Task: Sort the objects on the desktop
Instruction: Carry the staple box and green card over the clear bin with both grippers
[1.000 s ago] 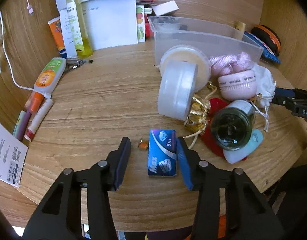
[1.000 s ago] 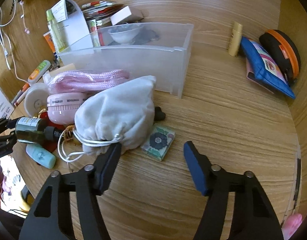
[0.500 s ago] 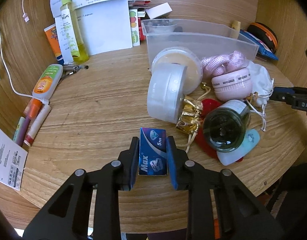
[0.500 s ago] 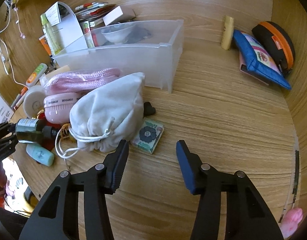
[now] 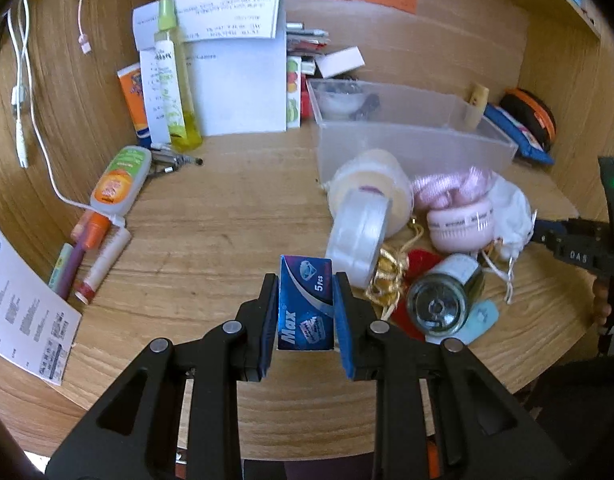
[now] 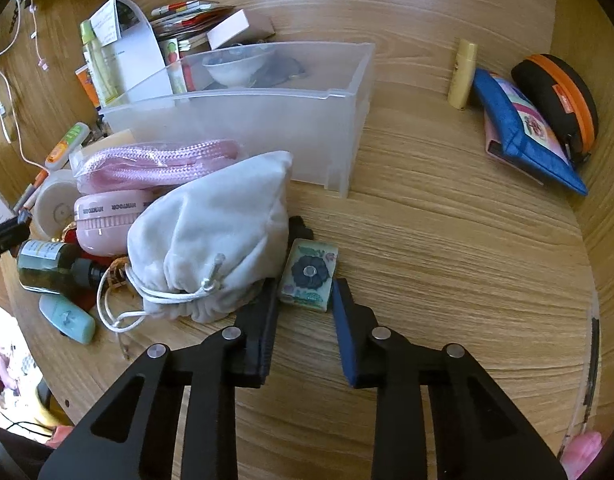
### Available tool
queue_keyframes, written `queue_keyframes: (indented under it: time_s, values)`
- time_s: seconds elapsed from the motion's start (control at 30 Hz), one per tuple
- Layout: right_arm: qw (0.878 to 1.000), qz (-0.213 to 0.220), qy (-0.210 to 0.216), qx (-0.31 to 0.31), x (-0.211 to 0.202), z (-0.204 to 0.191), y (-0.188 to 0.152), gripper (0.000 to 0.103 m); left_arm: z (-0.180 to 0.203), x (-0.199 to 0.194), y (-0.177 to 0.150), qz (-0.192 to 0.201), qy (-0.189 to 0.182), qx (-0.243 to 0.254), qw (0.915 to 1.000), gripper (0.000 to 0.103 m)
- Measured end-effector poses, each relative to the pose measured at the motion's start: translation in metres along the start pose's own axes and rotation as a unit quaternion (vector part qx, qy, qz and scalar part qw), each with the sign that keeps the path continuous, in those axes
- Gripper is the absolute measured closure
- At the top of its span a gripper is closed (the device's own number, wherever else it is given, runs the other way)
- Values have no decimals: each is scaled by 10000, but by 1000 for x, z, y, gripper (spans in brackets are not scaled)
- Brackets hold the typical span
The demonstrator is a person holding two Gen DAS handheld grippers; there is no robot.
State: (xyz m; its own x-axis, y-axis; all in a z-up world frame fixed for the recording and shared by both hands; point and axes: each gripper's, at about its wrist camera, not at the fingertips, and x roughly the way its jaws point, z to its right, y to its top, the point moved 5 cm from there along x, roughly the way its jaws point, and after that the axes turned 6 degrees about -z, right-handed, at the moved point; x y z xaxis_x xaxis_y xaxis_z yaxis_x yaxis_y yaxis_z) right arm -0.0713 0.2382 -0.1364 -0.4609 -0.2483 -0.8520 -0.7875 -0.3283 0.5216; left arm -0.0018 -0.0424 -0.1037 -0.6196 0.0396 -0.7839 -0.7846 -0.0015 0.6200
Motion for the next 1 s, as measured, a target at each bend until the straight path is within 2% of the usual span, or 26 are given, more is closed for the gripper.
queue_keyframes:
  time_s: [0.2, 0.37, 0.5, 0.67, 0.8, 1.0]
  values:
    - [9999, 57, -131, 1, -11, 8, -6, 80, 0, -14, 17, 250, -143, -26, 9996, 77]
    - [9995, -99, -236, 173, -12, 17, -12, 79, 10, -21, 32, 405, -291, 82, 9987, 77]
    - [9993, -157, -213, 267, -10, 20, -11, 70, 21, -24, 46, 527, -320, 222, 9979, 77]
    - [9996, -121, -253, 107, -1, 18, -3, 70, 33, -25, 64, 684, -373, 338, 9964, 77]
    - [9993, -103, -357, -12, 4, 16, 1, 81, 39, -22, 76, 709, -385, 386, 9960, 77]
    - [9996, 104, -232, 95, -16, 22, 15, 81, 41, -23, 96, 800, -384, 433, 9951, 77]
